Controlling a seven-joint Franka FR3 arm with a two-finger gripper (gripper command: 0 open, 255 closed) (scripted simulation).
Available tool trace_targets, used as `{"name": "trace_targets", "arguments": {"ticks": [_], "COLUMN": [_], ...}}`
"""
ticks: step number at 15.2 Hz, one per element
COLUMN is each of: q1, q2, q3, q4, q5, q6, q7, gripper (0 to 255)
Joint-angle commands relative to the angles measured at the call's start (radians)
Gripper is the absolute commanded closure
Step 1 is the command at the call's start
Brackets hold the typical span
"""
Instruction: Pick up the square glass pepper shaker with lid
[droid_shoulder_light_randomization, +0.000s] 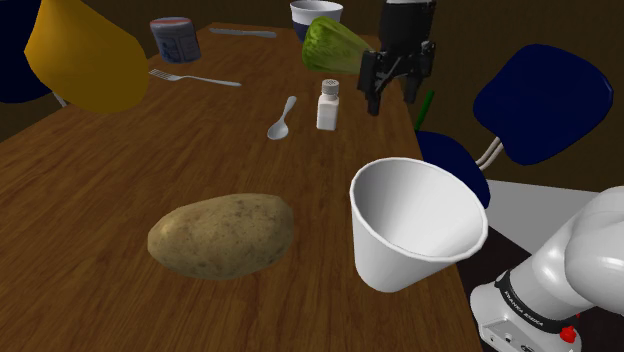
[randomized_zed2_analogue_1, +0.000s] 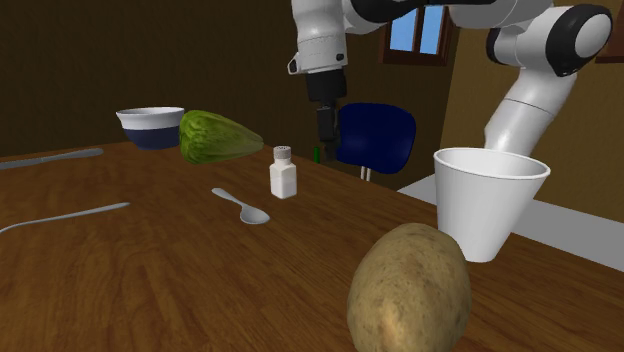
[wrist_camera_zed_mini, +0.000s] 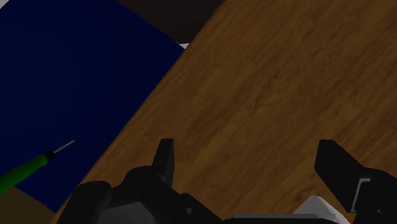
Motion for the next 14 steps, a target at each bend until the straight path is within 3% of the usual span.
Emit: {"name": "trace_targets", "arguments": {"ticks": [1, 7, 14], "q1": [0.005, 0.032, 0.033], "q2": [0.067, 0.277, 0.261], "q3": [0.027, 0.102, 0.101], "q4": [0.076, 0.325, 0.212], "q5": [-0.008, -0.062, -0.057], "q6": [-0.002, -0.028, 0.068], "q7": [0.033, 0.138, 0.132], "gripper": [0, 0, 0]}}
